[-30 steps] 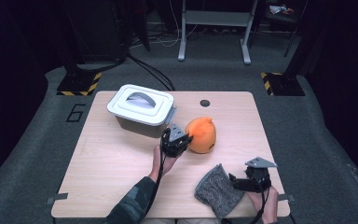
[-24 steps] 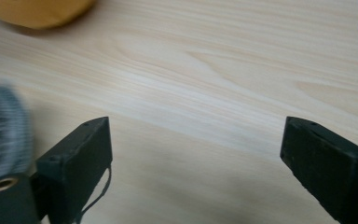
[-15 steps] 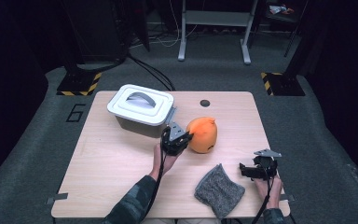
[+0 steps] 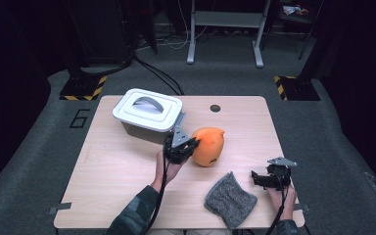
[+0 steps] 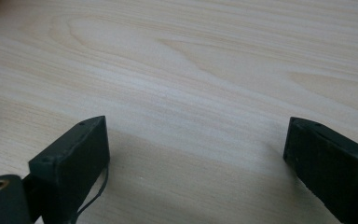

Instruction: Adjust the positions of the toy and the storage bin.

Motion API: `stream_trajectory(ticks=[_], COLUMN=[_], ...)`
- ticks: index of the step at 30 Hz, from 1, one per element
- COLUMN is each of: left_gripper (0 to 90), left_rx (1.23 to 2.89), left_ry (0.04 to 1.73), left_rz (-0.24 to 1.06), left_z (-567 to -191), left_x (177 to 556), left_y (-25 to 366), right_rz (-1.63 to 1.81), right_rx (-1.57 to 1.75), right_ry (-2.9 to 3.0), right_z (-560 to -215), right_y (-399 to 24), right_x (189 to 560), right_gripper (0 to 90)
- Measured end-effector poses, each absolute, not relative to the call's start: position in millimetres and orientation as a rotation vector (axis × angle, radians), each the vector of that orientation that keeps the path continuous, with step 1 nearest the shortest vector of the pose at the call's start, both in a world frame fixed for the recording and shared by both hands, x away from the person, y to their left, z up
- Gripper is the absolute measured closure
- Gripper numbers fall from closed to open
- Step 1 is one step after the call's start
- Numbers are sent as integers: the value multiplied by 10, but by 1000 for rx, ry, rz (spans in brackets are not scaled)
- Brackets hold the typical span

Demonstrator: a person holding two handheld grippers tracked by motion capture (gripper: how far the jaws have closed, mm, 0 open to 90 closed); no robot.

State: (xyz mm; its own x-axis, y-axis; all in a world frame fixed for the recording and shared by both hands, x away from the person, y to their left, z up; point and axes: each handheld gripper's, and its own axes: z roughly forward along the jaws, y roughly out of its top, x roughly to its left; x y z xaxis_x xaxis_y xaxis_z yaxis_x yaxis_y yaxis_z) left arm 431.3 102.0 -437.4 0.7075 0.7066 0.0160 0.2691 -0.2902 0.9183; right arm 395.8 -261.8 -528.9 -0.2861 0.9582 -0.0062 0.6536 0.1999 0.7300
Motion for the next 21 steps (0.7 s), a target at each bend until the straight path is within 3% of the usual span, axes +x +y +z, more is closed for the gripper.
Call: stream_trajectory(ticks=[21], left_gripper=[835], left_rx=[1864], left_ry=[767], left_rz=[549], left_z=[-4221], left_x=[3920], left_y=[1529], right_rz=[868], right_rx=[1500], right_ry=[2008], right_z=[-5289], right_y=[-2610], right_x=[3953], right_gripper=[62])
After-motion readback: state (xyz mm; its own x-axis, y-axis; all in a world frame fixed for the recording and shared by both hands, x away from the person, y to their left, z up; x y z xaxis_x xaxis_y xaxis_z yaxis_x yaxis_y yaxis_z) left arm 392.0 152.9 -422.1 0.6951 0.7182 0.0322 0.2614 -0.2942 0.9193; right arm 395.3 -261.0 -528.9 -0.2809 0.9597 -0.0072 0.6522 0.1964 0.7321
